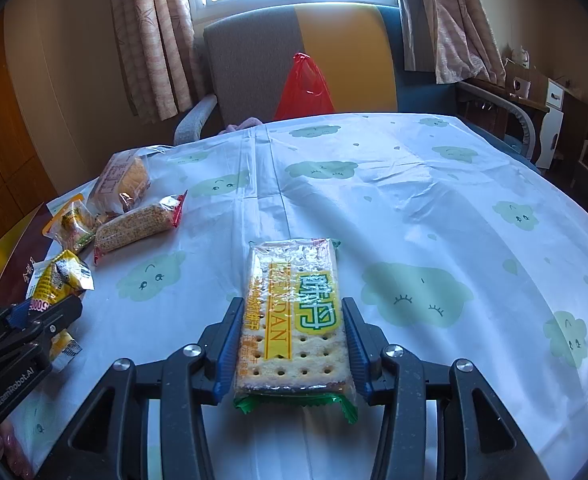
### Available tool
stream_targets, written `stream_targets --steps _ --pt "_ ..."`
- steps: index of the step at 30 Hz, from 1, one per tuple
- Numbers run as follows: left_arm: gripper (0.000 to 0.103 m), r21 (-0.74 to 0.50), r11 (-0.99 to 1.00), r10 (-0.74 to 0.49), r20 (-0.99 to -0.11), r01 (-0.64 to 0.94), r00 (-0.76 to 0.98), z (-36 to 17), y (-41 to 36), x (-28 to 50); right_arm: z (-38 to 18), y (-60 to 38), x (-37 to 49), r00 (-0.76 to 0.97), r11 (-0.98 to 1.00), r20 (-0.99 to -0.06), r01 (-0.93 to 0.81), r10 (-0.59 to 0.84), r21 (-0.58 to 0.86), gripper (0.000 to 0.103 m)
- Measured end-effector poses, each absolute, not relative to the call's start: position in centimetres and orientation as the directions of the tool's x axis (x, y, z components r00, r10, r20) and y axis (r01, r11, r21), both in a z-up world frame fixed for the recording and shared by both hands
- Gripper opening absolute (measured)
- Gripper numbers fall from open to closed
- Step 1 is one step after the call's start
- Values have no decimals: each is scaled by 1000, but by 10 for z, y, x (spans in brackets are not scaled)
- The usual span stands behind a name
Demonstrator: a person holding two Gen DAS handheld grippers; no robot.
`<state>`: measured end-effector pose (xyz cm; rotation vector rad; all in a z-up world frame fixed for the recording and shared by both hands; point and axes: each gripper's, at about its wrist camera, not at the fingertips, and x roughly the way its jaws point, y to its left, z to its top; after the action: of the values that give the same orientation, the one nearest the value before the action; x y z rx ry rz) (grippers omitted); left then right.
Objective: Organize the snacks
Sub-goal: 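Carry the yellow bag into the gold tin and open the left tool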
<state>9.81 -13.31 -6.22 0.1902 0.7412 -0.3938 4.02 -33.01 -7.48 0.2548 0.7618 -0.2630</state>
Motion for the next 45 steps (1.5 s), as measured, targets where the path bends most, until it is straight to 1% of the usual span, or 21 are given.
stream_targets --steps 5,14,20,24,36,42,45 --pt "37 16 909 -301 -667 416 682 -54 -126 89 -75 -330 40 695 937 -705 324 -142 130 47" --pt "37 -8 909 -307 -690 418 655 -57 -112 76 -74 -330 40 695 937 -704 326 -147 125 47" --pt "37 -11 909 -310 -686 418 658 -52 -101 67 -75 -330 40 695 937 -704 325 -147 126 47" --pt "37 -40 914 -324 -672 404 666 -42 -87 63 -75 -330 40 697 937 -702 326 -146 128 47" --pt "37 -139 945 -314 -633 295 707 -12 -22 69 -75 -331 39 700 935 -698 332 -154 127 47" --pt "37 -161 962 -273 -639 222 719 -9 16 77 -74 -330 38 701 933 -694 339 -165 121 47" --pt "37 -169 968 -251 -647 186 720 -9 35 82 -71 -329 33 718 932 -675 340 -173 122 47"
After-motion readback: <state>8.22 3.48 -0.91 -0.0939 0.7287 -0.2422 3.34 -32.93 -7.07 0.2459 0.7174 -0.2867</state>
